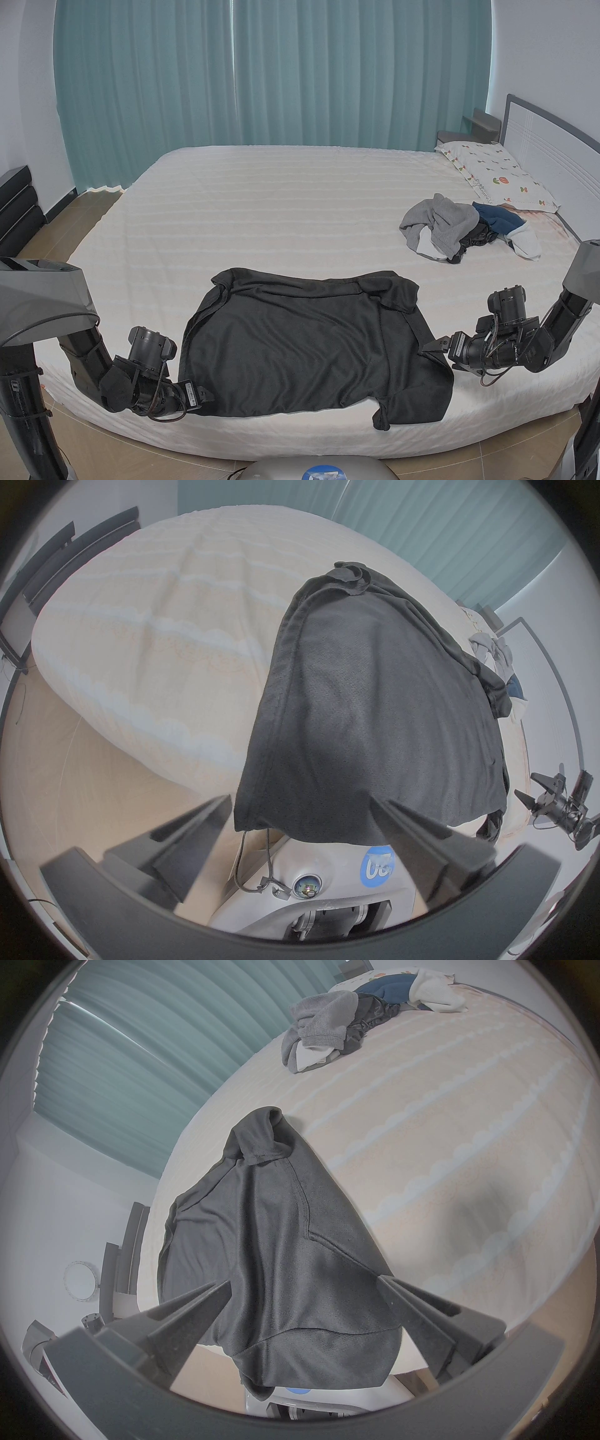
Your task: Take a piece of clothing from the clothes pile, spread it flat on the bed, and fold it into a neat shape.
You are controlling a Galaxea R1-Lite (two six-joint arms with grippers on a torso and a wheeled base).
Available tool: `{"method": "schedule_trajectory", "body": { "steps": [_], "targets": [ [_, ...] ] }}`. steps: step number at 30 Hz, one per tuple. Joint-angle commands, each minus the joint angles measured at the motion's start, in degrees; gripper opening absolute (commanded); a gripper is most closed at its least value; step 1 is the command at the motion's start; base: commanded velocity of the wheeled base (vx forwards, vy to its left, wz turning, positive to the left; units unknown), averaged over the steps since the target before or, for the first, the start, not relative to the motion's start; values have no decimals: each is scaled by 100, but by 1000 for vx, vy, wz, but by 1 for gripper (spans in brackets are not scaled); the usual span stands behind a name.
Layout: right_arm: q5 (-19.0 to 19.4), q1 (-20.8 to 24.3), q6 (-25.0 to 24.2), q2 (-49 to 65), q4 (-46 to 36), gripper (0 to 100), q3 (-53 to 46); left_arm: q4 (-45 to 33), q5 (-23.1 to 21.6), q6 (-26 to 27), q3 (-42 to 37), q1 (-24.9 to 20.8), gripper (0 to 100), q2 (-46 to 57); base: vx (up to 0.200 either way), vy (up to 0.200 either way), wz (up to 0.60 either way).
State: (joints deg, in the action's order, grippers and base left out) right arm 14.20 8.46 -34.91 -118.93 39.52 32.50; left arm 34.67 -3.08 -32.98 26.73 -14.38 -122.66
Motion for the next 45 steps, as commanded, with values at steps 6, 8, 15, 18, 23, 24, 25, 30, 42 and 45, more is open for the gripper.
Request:
{"method": "schedule_trajectory", "body": {
  "steps": [6,8,15,18,23,24,25,30,42,45],
  "targets": [
    [-23,7,2,-42,3,100,2,-13,203,10,-2,155,0,-3,0,0,0],
    [-40,7,2,-42,3,100,2,-30,203,10,-10,190,0,128,0,0,0],
    [-40,42,-7,-148,3,100,81,-66,264,54,-10,472,0,506,0,0,0],
    [-49,191,-86,-306,56,100,230,-66,264,81,-10,639,0,691,0,0,0],
    [-357,551,-543,-526,293,100,354,-197,264,133,-10,674,0,735,0,0,0],
    [-427,631,-771,-561,390,100,415,-206,264,133,-10,674,0,726,0,0,0],
    [-489,692,-991,-570,451,100,450,-197,264,133,-2,674,0,709,0,0,0],
    [-743,815,-1246,-974,486,100,687,-197,264,160,60,806,0,638,0,0,0],
    [-1710,868,-1290,-1616,732,100,1320,-197,264,344,78,920,0,260,0,0,0],
    [-2264,710,-1299,-1677,943,100,1426,-197,264,371,86,929,0,208,0,0,0]
  ]
}}
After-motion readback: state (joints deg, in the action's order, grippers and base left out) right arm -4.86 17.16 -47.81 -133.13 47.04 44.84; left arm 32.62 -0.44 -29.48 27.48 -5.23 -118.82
